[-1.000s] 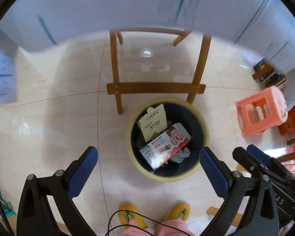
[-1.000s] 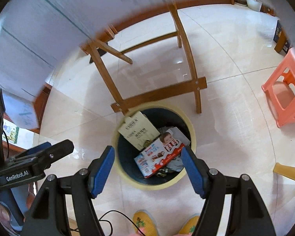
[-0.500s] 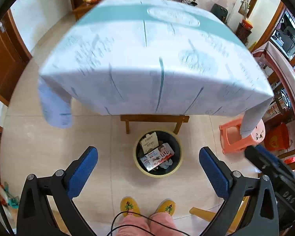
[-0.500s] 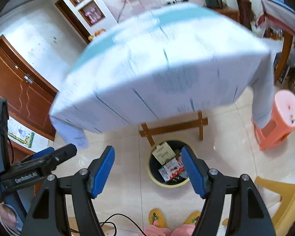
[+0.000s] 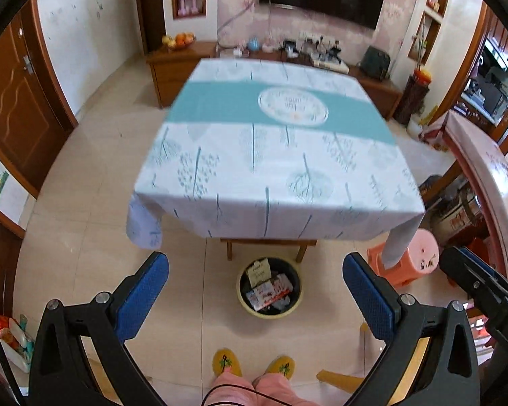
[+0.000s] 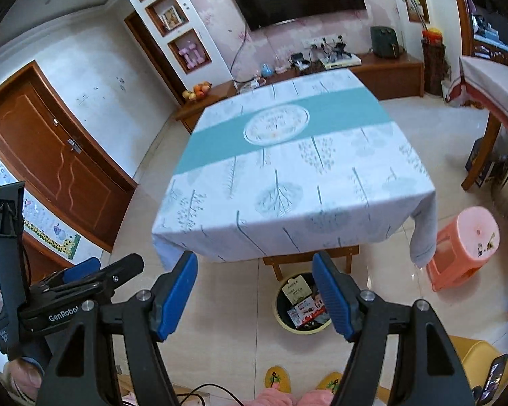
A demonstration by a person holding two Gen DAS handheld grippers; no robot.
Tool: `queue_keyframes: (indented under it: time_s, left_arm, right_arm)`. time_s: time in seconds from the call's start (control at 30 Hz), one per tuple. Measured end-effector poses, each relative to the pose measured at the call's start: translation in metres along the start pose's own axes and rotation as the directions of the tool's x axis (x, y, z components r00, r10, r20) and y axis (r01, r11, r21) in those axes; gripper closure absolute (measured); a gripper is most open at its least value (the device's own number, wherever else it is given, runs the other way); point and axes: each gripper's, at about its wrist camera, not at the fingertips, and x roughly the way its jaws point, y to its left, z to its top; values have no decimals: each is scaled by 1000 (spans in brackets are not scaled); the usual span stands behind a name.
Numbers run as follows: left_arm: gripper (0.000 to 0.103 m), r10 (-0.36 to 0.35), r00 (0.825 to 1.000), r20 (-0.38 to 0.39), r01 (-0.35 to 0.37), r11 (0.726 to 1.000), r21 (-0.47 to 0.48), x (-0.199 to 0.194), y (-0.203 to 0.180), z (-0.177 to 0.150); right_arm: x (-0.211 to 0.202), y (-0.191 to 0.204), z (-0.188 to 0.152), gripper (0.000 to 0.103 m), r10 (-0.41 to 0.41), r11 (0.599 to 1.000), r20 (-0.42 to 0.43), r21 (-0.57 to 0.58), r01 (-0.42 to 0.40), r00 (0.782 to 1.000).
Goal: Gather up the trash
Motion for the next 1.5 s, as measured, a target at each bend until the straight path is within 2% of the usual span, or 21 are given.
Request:
queue_keyframes:
  time_s: [0.27,0.5,0.97,1.5]
  left_arm:
    - [1,30,997,71,-29,1000,-3,-39,-10,2]
    - [1,72,987,142,-70,997,-20,-59,-17,3]
    - [1,97,983,155,-93,995,-31,-60,-29,9]
    - [1,104,986,134,-101,995,-23,-51,-34,20]
  right_arm:
    - [-26,16,1,32,-6,998,41,-58,8,999]
    - [-34,19,7,32,-5,996,67,-89,11,998]
    - [-30,11,20,32,-5,993,75,-118,14,997]
    - [-16,6,30,32,-13,993,55,-118,19,998]
